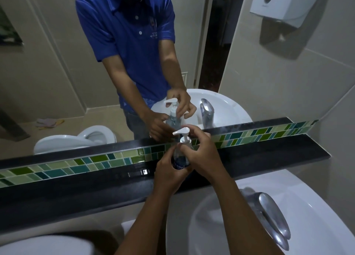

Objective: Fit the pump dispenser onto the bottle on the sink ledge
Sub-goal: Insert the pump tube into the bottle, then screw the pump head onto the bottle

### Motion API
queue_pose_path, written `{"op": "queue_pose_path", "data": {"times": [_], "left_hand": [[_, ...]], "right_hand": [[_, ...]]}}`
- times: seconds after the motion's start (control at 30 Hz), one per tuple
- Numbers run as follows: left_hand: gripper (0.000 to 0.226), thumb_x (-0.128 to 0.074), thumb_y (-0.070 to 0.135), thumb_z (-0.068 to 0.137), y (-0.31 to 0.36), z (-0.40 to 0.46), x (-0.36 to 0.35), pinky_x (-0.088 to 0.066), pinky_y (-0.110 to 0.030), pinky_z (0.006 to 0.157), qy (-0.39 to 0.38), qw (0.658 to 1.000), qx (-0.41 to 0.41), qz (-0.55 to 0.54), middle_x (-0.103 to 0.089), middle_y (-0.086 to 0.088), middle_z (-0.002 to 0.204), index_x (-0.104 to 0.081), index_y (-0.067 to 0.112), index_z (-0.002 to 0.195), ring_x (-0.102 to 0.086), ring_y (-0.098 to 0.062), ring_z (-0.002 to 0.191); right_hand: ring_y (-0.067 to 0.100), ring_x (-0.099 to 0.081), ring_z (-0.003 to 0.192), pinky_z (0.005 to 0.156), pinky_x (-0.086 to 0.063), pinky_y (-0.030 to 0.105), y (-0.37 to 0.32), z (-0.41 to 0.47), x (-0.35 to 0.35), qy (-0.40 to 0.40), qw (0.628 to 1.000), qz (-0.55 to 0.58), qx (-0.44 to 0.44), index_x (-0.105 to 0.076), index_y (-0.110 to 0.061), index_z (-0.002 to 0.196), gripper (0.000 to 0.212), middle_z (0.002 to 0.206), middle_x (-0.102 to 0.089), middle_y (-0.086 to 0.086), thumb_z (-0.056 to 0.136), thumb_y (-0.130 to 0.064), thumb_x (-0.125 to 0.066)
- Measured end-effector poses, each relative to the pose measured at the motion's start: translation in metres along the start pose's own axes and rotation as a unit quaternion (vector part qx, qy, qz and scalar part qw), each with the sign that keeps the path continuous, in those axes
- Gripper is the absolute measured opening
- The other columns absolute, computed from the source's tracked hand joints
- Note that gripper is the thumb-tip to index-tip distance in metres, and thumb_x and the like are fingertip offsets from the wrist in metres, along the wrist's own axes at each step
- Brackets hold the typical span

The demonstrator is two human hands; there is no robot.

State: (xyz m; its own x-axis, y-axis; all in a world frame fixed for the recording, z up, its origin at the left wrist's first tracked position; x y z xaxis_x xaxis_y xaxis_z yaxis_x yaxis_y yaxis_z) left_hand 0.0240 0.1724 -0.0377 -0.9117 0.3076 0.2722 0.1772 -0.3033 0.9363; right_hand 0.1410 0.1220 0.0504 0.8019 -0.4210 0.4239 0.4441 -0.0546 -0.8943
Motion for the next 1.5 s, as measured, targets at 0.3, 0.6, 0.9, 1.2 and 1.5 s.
{"op": "queue_pose_path", "data": {"times": [0.3,0.6,0.9,1.2,1.5], "left_hand": [[0.079,-0.094,0.02,0.075,-0.004,0.001,-0.002,-0.065,-0.045,0.095,0.001,1.0,0.007,0.005,-0.075,-0.004,0.127,-0.058,0.017,0.144,-0.075,-0.018,0.113],[0.073,-0.085,0.043,0.071,0.007,-0.001,-0.001,-0.065,-0.033,0.094,-0.002,1.0,-0.013,-0.019,-0.075,0.0,0.126,-0.062,0.021,0.137,-0.075,-0.011,0.112],[0.077,-0.082,0.046,0.072,0.007,0.0,0.0,-0.065,-0.034,0.092,0.001,1.0,-0.021,-0.02,-0.076,-0.001,0.125,-0.061,0.017,0.141,-0.076,-0.011,0.11],[0.079,-0.083,0.047,0.069,0.006,0.001,-0.001,-0.064,-0.024,0.088,-0.003,0.999,-0.024,-0.031,-0.077,0.002,0.122,-0.062,0.021,0.14,-0.075,-0.005,0.107],[0.076,-0.085,0.049,0.071,0.01,0.0,-0.002,-0.062,-0.019,0.089,-0.007,0.999,-0.029,-0.029,-0.074,0.012,0.122,-0.058,0.03,0.14,-0.073,0.001,0.11]], "right_hand": [[0.015,-0.064,0.093,0.075,-0.053,0.014,-0.001,-0.004,0.012,0.113,0.993,-0.003,0.029,-0.066,-0.024,0.102,0.032,0.1,-0.068,-0.002,0.077,-0.025,-0.087],[0.006,-0.062,0.097,0.076,-0.048,0.004,0.002,-0.011,0.015,0.114,0.992,0.029,0.051,-0.063,-0.024,0.102,0.032,0.106,-0.063,-0.001,0.079,-0.022,-0.085],[0.009,-0.067,0.106,0.084,-0.056,0.018,0.001,-0.014,0.012,0.071,0.99,0.112,0.048,-0.063,-0.022,0.122,0.042,0.115,-0.071,-0.002,0.083,-0.019,-0.079],[0.006,-0.064,0.098,0.079,-0.049,0.009,-0.003,-0.017,0.018,0.115,0.988,0.071,0.075,-0.067,-0.023,0.105,0.025,0.106,-0.065,0.001,0.085,-0.011,-0.077],[0.014,-0.067,0.104,0.087,-0.06,0.033,0.008,-0.012,0.015,0.081,0.99,0.112,0.033,-0.065,-0.028,0.108,0.031,0.11,-0.071,0.0,0.084,-0.014,-0.079]]}}
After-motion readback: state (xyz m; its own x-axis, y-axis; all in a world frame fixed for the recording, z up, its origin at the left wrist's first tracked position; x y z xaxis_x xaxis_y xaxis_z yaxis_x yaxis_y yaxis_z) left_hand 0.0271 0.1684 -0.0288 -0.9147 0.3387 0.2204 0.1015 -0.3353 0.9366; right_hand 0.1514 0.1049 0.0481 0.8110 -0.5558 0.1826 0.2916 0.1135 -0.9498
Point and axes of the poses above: each hand's wrist, its own z-axis towards the middle knuckle, its own x-axis out of the back of the hand, y = z × x, the point moved 10 cm from there along z, towards the middle knuckle
